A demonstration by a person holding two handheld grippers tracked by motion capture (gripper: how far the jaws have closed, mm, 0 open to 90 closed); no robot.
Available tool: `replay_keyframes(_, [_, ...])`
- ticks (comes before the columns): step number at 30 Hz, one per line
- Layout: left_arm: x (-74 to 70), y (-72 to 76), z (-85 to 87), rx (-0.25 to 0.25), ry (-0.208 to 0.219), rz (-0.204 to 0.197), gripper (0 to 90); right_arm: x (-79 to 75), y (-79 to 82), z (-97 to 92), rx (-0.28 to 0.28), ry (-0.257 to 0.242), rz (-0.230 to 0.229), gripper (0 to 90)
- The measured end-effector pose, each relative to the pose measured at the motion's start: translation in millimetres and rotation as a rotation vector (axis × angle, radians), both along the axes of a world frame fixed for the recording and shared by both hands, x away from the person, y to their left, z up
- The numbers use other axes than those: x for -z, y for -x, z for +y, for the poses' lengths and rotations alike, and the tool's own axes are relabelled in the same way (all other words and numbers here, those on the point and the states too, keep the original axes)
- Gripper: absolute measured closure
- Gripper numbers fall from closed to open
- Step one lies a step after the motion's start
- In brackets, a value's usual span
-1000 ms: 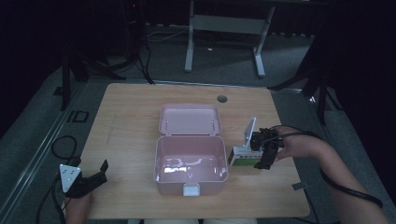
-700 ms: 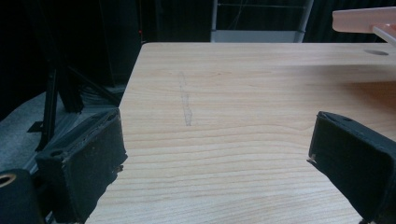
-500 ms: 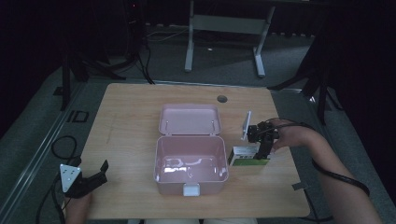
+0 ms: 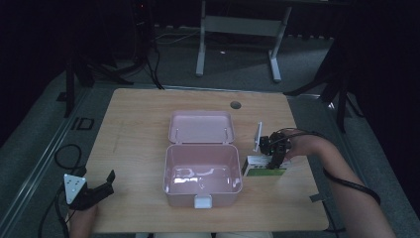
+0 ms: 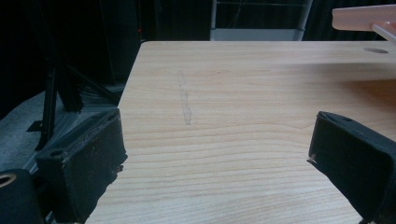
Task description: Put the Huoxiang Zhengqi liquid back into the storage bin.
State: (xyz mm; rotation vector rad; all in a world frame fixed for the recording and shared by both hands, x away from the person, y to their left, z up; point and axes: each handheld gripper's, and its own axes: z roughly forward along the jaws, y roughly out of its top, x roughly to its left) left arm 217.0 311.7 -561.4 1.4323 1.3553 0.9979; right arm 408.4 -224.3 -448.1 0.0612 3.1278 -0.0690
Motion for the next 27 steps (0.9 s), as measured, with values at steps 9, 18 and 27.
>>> replay_keyframes(9, [0.0,0.0,0.0,0.001,0.000,0.002,4.0,8.5,-2.0,3.1,-0.026,0.025,0.010,52.0])
replay_keyframes(18, [-0.2,-0.3,0.0,0.001,-0.002,0.008,4.0,9.6,-1.1,5.3,-0.058,0.024,0.037,61.8])
replay_keyframes(27, [-0.2,-0.5,-0.1,0.001,-0.002,0.010,4.0,0.0,1.2,6.7,-0.029,0.041,0.079,61.9])
